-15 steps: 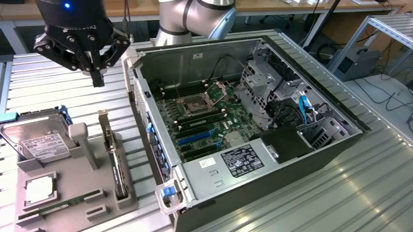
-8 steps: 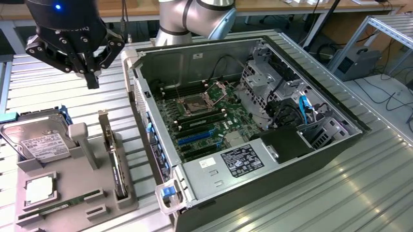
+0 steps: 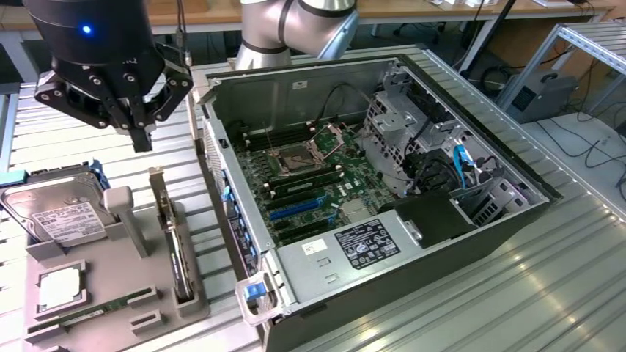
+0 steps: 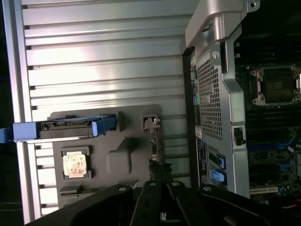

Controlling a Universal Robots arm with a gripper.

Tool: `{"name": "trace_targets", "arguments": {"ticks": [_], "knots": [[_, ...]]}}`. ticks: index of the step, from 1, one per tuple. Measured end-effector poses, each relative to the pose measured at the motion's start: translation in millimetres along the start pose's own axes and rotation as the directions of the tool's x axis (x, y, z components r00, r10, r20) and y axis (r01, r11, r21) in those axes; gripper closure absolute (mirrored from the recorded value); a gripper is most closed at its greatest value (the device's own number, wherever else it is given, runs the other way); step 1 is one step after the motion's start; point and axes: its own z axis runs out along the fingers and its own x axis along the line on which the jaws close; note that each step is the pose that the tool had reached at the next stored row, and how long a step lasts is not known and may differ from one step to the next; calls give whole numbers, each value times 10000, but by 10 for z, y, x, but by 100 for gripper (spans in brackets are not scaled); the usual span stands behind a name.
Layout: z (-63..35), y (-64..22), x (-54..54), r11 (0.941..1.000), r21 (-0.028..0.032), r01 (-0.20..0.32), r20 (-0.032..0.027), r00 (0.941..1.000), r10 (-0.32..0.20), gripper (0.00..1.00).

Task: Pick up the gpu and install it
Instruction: 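Reach for the gpu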

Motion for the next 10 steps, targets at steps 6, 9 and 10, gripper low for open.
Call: {"name": "trace_targets", "arguments": {"ticks": [6,9,10], "knots": [[-10,-243,-17,10000,-1,0,1,10000,0,89],[-16,-384,-27,10000,0,-1,1,10000,1,89],[-17,-420,-30,10000,0,0,1,10000,0,89]]}}
